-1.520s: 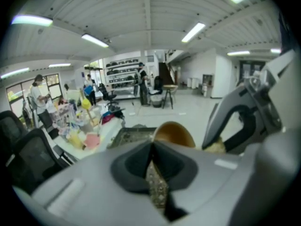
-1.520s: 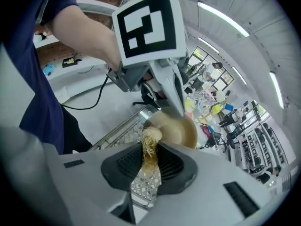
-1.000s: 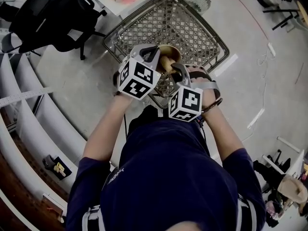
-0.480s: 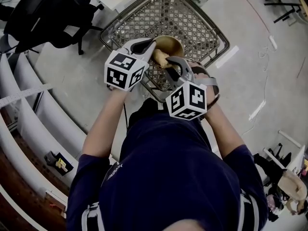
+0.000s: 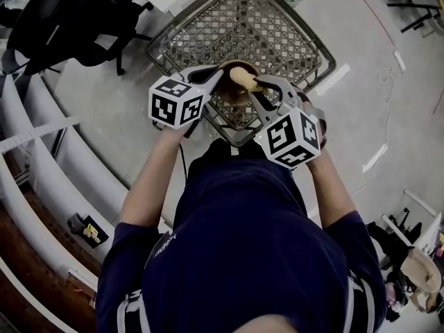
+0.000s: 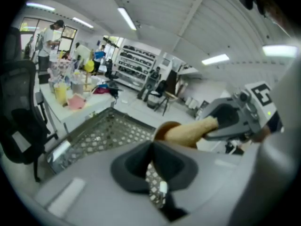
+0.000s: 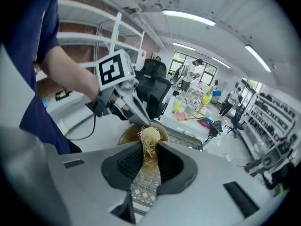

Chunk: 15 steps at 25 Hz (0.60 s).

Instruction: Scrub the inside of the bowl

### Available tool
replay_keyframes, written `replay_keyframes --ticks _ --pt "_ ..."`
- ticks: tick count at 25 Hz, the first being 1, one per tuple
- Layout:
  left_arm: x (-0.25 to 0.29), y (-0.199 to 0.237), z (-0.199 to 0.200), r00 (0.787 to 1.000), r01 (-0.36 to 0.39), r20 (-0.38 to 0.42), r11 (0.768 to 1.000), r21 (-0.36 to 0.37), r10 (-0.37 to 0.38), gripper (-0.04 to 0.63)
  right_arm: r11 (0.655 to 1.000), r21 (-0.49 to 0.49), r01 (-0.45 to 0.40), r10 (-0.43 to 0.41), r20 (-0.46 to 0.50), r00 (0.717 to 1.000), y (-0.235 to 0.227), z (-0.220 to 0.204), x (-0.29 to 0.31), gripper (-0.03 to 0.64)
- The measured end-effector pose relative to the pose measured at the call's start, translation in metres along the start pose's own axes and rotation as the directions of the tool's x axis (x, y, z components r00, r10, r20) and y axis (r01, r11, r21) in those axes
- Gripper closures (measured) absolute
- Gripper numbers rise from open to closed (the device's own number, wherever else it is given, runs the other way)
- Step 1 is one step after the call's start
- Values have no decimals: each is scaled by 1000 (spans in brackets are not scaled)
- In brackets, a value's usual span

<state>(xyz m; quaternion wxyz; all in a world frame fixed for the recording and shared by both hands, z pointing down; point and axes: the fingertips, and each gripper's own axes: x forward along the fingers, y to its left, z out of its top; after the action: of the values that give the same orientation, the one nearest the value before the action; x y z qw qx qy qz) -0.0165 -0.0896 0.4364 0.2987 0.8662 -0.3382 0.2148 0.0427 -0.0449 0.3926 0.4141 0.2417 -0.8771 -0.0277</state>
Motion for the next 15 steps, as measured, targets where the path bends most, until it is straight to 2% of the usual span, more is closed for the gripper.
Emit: replay_keyframes --ticks 5,9,15 --pt "-5 15 -4 1000 1 9 996 -85 -1 584 981 188 -53 24 156 987 -20 10 -18 546" --pt "-5 20 -8 1000 9 24 990 -143 -6 584 964 260 -62 13 186 983 -35 2 -23 549" --pt "-2 28 -23 1000 -3 -1 980 -198 3 583 923 371 -106 23 222 975 -42 -14 -25 549"
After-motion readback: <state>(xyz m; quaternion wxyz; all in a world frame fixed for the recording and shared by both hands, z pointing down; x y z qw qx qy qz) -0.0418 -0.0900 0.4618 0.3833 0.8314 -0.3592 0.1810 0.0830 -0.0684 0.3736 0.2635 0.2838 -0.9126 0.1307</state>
